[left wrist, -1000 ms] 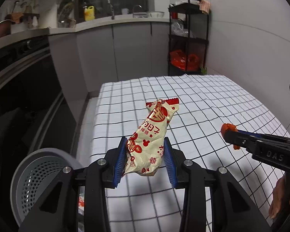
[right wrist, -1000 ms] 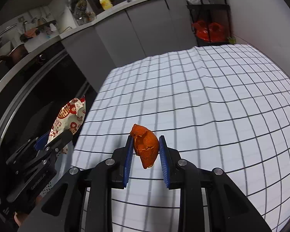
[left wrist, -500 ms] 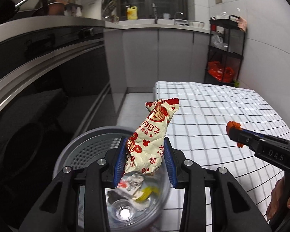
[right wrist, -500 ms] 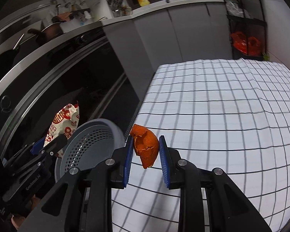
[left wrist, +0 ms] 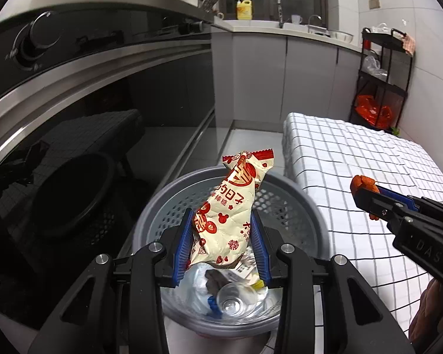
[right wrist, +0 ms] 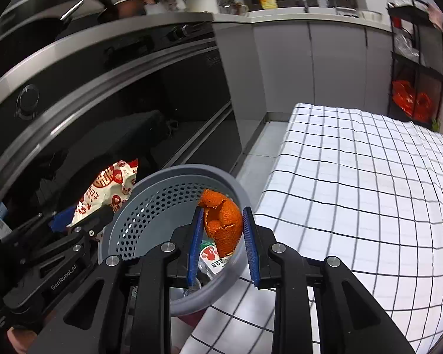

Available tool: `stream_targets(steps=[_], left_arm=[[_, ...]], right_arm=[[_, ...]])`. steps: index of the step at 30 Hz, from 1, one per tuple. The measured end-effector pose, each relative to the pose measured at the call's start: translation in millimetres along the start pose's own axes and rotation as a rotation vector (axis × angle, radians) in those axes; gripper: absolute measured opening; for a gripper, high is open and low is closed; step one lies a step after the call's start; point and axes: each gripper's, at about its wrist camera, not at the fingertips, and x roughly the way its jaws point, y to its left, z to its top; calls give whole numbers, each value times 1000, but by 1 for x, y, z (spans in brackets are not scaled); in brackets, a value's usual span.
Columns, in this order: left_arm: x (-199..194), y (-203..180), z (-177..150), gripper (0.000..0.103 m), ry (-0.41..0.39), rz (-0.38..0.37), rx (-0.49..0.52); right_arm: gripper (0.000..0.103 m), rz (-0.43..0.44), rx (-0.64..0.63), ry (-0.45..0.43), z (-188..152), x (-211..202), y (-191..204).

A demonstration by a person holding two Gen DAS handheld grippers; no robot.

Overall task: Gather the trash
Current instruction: 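Carry the snack wrapper and orange peel over the wastebasket with both tools, then open both tools to drop the wrapper and peel into the wastebasket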

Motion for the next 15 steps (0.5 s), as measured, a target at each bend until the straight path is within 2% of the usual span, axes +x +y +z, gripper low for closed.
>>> stream_targets(steps=[15], left_arm=[[14,33,-10,38,65,23,-61]], right_arm=[[26,-8,-102,37,-3,36,37]])
